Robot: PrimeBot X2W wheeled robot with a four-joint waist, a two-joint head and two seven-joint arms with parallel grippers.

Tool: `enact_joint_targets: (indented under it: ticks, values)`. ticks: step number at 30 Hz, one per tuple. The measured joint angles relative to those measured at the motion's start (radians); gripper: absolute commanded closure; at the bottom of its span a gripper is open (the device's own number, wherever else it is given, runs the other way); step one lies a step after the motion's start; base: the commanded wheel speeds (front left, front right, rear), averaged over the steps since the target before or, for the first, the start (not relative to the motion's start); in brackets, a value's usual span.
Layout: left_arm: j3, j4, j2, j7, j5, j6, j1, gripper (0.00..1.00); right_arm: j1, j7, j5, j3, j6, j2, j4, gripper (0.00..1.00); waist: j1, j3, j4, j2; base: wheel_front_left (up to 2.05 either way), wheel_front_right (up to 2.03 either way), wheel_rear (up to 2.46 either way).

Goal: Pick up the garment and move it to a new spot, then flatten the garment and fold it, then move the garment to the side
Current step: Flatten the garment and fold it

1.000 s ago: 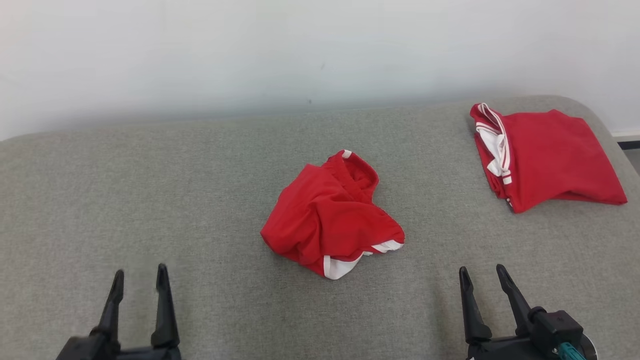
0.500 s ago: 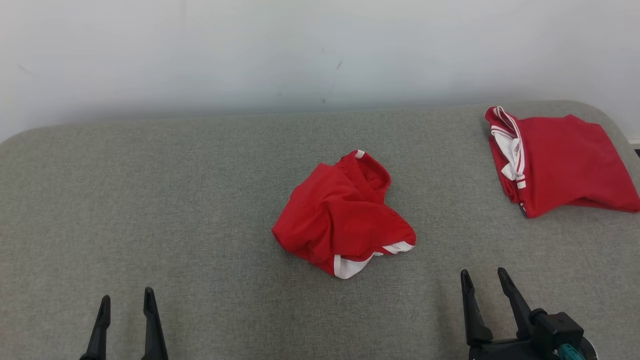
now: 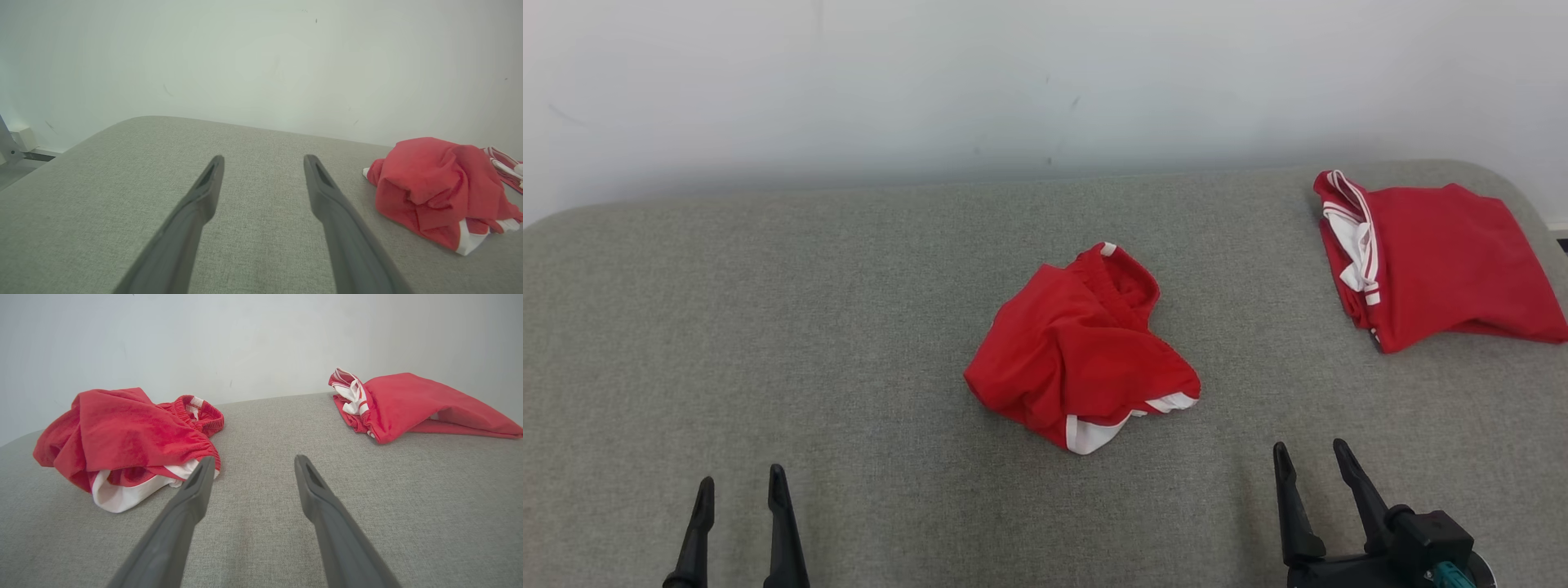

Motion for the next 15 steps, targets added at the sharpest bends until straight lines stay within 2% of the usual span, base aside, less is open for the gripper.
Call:
enact_joint_targets:
  ticks: [15]
  values:
    - [-0.002, 0.012, 0.0, 0.0, 0.01, 0.002, -0.002, 0.0, 0.001, 0.0, 0.0, 0.0, 0.0, 0.0, -0.001, 0.0, 0.0, -0.003, 0.004, 0.0, 0.0, 0.0, 0.0]
